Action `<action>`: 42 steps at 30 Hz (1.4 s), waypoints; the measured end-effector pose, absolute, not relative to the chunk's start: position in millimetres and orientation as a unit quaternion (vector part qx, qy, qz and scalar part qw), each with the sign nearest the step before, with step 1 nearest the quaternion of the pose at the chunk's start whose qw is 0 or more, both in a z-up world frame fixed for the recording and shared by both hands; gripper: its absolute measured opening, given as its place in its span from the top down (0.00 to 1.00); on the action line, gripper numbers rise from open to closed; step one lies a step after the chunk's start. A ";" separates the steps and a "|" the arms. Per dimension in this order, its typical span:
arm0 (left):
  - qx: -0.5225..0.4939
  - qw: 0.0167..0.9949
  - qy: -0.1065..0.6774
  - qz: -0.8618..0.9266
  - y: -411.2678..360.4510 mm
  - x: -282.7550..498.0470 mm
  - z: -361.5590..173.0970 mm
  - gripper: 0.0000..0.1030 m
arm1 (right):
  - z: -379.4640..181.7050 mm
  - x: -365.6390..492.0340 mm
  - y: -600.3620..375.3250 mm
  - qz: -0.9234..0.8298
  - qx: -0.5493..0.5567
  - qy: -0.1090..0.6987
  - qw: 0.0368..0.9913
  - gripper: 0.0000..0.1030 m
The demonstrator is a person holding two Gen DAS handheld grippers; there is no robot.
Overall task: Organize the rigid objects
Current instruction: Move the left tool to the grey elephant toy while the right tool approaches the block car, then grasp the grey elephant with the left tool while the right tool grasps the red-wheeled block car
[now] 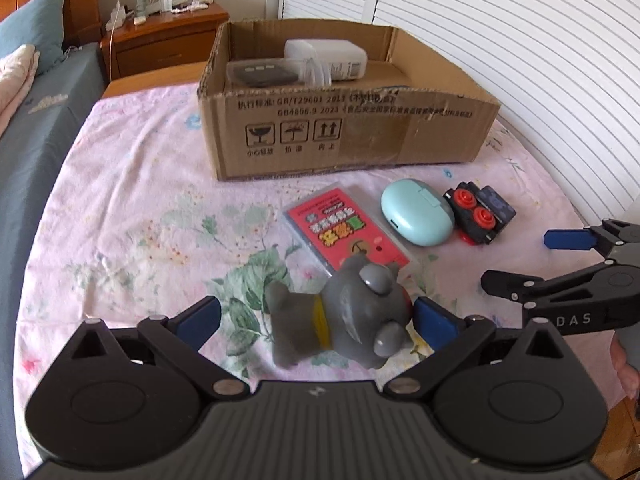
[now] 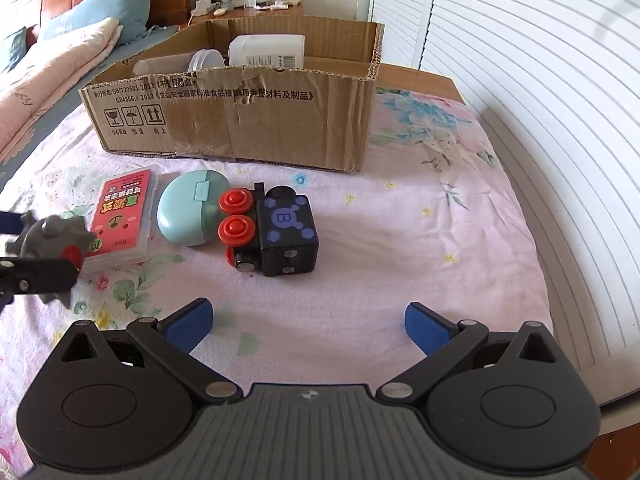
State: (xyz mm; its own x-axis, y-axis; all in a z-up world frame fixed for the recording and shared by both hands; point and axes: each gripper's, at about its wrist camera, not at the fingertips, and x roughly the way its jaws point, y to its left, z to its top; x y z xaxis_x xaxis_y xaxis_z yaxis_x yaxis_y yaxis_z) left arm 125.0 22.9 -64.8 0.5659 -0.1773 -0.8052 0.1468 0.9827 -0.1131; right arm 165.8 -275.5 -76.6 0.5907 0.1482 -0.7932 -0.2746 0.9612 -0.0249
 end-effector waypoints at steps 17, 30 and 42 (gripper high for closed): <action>0.004 0.881 0.463 -0.100 43.8 111.3 -77.4 0.00 | -79.0 159.9 -277.1 0.120 -0.070 0.413 0.900 0.00; 0.023 0.884 0.463 -0.065 22.3 110.8 -78.9 0.01 | -80.1 155.7 -278.9 0.122 -0.069 0.402 0.905 0.00; 0.039 0.885 0.454 -0.098 -0.3 107.1 -79.3 0.01 | -80.9 154.4 -280.9 0.134 -0.072 0.395 0.906 0.00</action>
